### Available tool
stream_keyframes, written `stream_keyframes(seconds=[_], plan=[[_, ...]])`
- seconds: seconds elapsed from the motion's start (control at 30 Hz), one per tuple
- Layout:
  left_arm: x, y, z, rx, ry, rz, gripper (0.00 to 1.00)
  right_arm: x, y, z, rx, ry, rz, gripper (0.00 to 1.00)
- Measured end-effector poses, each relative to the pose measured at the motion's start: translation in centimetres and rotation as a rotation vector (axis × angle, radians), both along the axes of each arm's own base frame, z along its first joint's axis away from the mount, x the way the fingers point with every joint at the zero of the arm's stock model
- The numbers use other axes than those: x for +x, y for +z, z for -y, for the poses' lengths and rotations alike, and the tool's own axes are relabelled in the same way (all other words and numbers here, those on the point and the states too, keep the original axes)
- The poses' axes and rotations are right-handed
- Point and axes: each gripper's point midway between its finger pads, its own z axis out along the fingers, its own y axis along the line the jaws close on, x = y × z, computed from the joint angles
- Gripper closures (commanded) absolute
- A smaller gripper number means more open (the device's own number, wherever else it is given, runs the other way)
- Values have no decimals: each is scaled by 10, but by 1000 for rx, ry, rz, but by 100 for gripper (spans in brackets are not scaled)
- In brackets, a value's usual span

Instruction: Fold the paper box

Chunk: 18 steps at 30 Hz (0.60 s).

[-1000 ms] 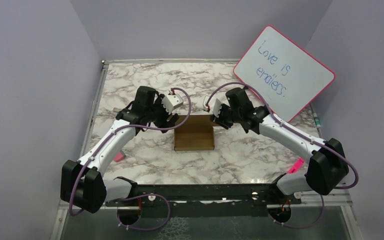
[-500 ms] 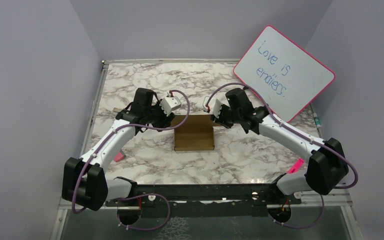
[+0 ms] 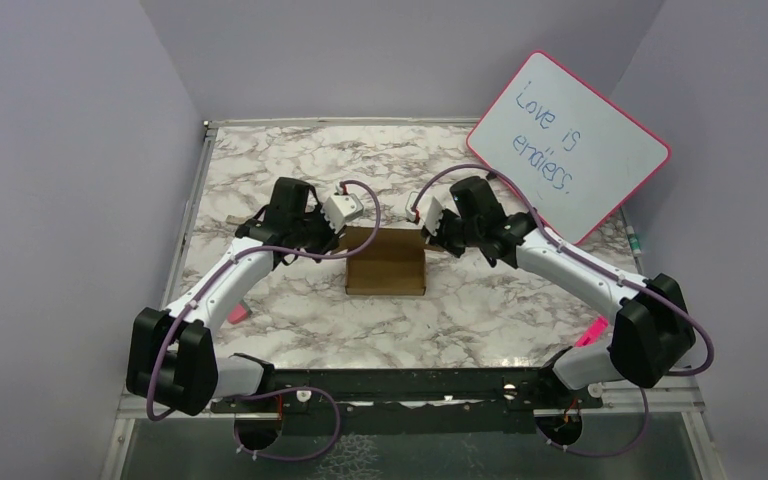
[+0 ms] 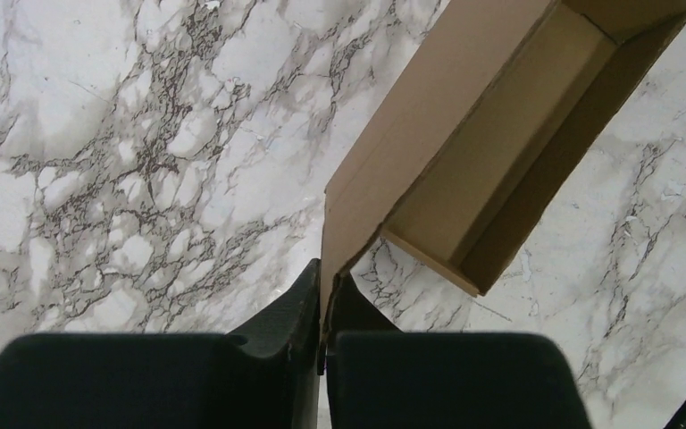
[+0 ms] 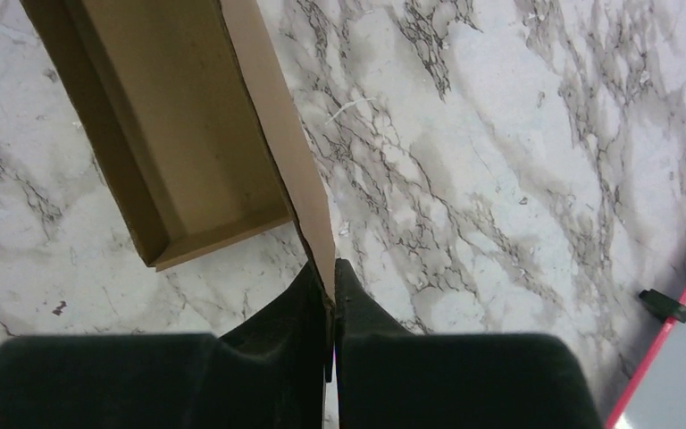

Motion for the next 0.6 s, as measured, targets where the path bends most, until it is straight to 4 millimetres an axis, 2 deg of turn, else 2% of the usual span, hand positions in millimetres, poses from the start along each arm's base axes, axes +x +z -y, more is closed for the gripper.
stream_keyframes(seconds=[0.13, 0.27, 0.6], plan=[[1, 2, 2, -20, 26, -10, 100, -3, -2, -4, 30, -25, -44, 99], [1, 2, 2, -47, 72, -38, 100, -1, -2, -8, 75, -99, -104, 99], [-1, 11, 2, -144, 266, -132, 100, 1, 0, -12, 216, -419, -245, 99]])
